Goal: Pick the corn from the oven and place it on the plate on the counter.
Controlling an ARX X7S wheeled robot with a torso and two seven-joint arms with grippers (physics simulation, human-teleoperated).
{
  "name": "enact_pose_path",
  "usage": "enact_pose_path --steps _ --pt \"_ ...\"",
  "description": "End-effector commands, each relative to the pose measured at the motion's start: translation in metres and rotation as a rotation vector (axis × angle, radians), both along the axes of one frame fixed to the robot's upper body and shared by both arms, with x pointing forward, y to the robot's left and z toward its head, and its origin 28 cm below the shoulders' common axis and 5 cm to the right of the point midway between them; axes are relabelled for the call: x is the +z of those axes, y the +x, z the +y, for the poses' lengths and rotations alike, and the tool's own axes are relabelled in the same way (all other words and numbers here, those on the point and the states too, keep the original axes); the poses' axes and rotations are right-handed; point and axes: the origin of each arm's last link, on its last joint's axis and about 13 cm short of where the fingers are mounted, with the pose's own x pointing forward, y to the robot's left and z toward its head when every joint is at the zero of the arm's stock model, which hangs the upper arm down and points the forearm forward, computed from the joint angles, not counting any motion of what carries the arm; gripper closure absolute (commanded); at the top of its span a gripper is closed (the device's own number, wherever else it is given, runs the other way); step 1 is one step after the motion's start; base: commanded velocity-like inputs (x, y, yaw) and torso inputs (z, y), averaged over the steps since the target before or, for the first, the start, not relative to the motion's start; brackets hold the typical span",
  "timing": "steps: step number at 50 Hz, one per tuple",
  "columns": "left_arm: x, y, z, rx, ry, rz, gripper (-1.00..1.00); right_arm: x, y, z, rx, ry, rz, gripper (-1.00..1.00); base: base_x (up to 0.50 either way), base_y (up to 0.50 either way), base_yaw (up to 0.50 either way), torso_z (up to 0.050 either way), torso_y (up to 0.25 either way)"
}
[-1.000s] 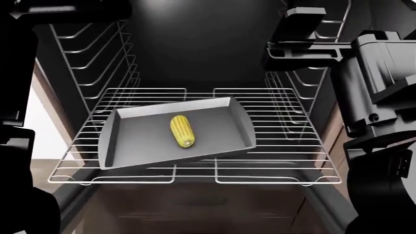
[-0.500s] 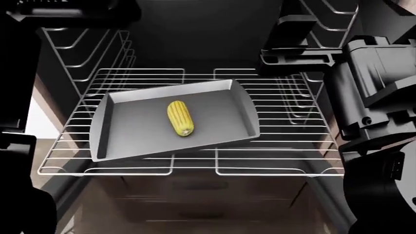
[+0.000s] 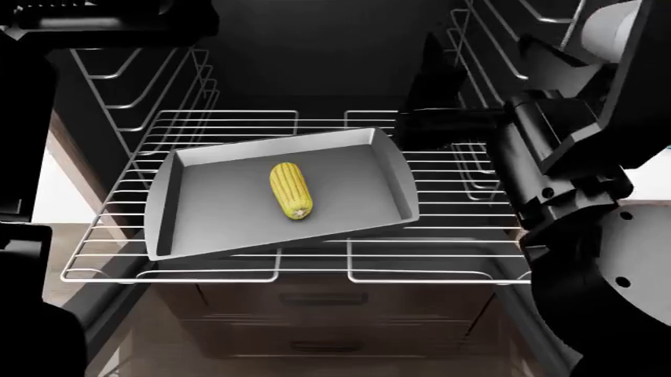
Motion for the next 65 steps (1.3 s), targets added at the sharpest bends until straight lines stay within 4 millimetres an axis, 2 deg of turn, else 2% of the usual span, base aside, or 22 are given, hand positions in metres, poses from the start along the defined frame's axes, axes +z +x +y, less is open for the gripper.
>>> enact_pose_path --steps 1,13,20,30,50,61,65 --pt "-0.001 -0.003 0.001 0.002 -0.008 0.0 -1.0 -0.017 0.006 0.007 0.113 -0.039 0.149 -1.0 0.0 0.0 0.0 0.0 0.0" --pt "-0.002 -0.003 0.0 -0.002 -0.004 0.004 -1.0 -0.033 0.006 0.023 0.243 -0.062 0.223 -1.0 0.0 0.0 0.0 0.0 0.0" --pt "-0.002 -0.003 -0.001 -0.004 -0.003 0.004 -1.0 -0.052 0.022 0.028 0.252 -0.053 0.271 -1.0 0.0 0.0 0.0 0.0 0.0" --pt "-0.002 -0.006 -0.001 0.0 0.001 -0.001 -1.0 -0.066 0.037 0.04 0.302 -0.068 0.306 -1.0 0.0 0.0 0.0 0.0 0.0" --pt "0.0 -0.008 -0.003 -0.009 0.0 -0.004 -1.0 -0.069 0.054 0.053 0.36 -0.119 0.31 -1.0 0.0 0.0 0.0 0.0 0.0" --pt "0.0 -0.008 -0.004 -0.017 0.0 -0.004 -1.0 -0.073 0.07 0.054 0.333 -0.125 0.323 -1.0 0.0 0.0 0.0 0.0 0.0" --pt "0.0 -0.008 -0.005 -0.022 -0.002 -0.003 -1.0 -0.066 0.081 0.056 0.338 -0.139 0.33 -1.0 0.0 0.0 0.0 0.0 0.0"
